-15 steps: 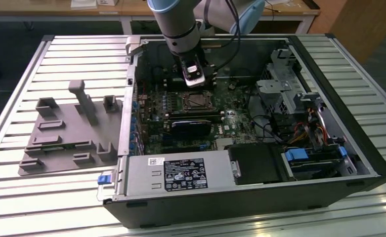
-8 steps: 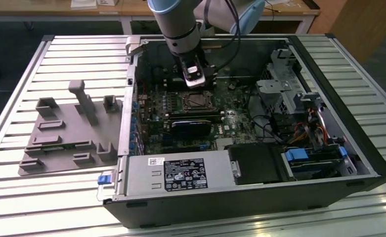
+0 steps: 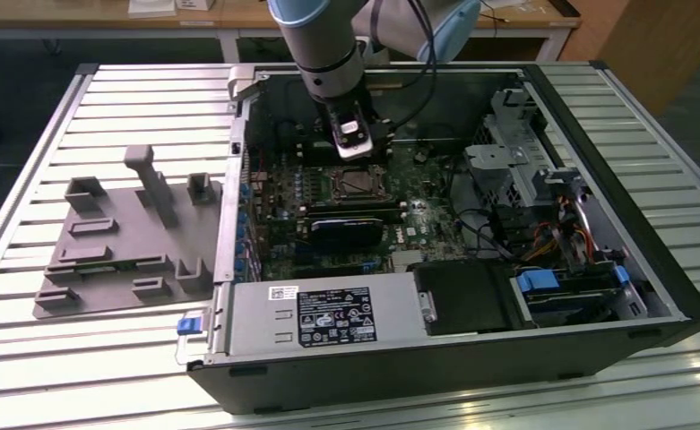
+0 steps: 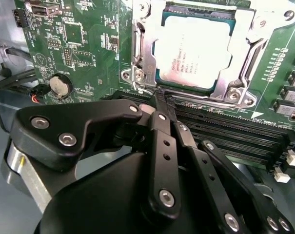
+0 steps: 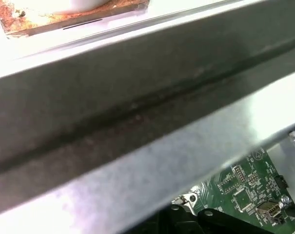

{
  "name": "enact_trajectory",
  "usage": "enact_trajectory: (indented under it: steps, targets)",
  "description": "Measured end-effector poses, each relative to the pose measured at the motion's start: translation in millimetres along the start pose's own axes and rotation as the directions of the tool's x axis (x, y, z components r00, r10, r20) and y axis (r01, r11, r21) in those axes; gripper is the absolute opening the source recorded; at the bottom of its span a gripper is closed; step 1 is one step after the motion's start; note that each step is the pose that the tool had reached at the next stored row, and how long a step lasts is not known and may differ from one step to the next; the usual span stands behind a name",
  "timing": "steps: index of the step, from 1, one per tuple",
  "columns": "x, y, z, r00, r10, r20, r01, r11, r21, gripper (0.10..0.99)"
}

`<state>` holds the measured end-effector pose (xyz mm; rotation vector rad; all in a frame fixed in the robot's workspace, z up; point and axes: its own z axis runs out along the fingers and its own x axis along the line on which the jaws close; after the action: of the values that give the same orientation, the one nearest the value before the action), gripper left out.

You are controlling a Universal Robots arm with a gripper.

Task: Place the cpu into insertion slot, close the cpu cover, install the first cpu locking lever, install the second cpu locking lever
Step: 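Install the first cpu locking lever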

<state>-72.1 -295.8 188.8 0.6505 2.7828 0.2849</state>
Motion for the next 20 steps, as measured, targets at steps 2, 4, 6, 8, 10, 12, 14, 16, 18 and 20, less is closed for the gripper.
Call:
enact_trajectory:
  steps: [2,4,6,8,10,12,14,16,18,20]
  targets:
    - [0.0,0.0,0.0,1.0,0.0,-0.0002,0.0,1.0,0.0,0.102]
    - [-0.1,0.0,0.0,1.0,0.0,-0.0002,0.0,1.0,-0.001,0.102]
    - [-0.2,0.2,-0.6,1.0,0.0,-0.0002,0.0,1.0,-0.001,0.102]
    - [-0.6,0.6,-2.1,1.0,0.0,-0.0002,0.0,1.0,-0.001,0.102]
    - [-0.9,0.9,-3.6,1.0,0.0,-0.0002,0.0,1.0,-0.001,0.102]
    - [-1.5,1.6,-6.3,1.0,0.0,-0.0002,0.0,1.0,-0.001,0.102]
    - [-2.2,2.5,-9.5,1.0,0.001,0.0,-0.001,1.0,-0.001,0.102]
    - [-3.1,3.5,-13.3,1.0,0.002,0.0002,-0.002,1.0,0.0,0.102]
    - [-4.0,4.5,-17.3,1.0,0.002,0.0006,-0.002,1.0,0.0,0.102]
    - [-4.9,5.6,-21.5,1.0,0.003,0.0007,-0.003,1.0,0.0,0.102]
